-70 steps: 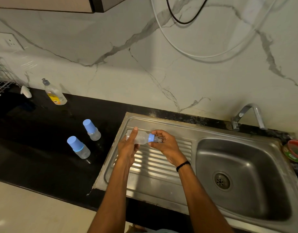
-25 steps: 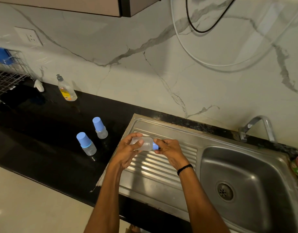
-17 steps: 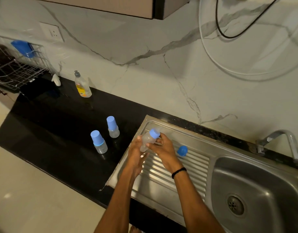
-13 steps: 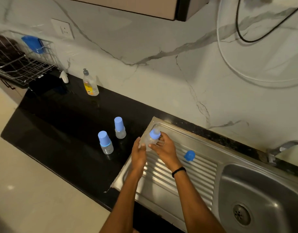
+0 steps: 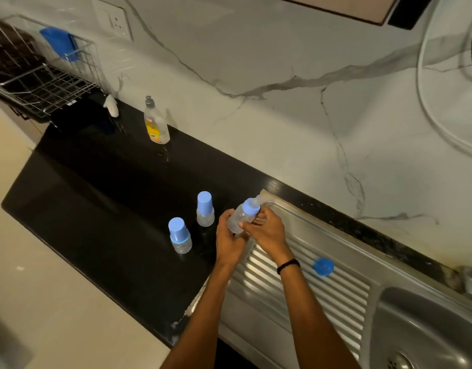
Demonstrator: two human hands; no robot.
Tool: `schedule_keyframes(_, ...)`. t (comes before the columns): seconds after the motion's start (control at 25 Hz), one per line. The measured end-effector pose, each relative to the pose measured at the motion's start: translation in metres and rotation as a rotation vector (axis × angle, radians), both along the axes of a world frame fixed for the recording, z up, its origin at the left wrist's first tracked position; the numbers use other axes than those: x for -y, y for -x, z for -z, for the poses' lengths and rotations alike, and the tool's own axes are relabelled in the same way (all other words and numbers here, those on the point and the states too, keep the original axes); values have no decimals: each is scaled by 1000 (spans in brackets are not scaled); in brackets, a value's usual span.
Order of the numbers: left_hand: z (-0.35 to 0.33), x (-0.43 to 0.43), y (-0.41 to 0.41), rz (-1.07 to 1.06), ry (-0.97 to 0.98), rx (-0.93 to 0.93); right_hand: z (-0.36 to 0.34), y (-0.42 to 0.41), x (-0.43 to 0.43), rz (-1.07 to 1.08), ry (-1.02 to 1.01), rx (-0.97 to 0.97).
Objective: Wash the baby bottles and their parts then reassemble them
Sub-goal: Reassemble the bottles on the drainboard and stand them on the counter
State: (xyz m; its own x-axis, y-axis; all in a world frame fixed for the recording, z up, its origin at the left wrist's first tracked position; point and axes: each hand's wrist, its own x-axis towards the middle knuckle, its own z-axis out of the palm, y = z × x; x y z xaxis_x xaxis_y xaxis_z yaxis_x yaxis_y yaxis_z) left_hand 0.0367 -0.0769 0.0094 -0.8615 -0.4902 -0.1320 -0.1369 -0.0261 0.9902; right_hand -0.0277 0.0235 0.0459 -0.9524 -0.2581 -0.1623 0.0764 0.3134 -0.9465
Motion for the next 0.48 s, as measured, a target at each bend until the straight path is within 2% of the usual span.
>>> schedule_keyframes(0.16,-1,6,13,-3,10,45,2,4,-7,-48,38,80)
schedule_keyframes(0.24,2,2,19,14,39,92,6,5,-19,-10,-45,23)
schedule_keyframes(0.32,4,-4,23,20,46,174,22,11,-41,183,-300,-113)
schedule_keyframes(0.4,5,-11,22,20,27,182,41,14,-69,400,-856,-171)
schedule_keyframes(0.44,5,-14,21,21,22,168,51,15,-84,501,-1035,-71)
schedule_keyframes(0.48,5,-15,21,22,23,155,58,14,-97,568,-1090,80)
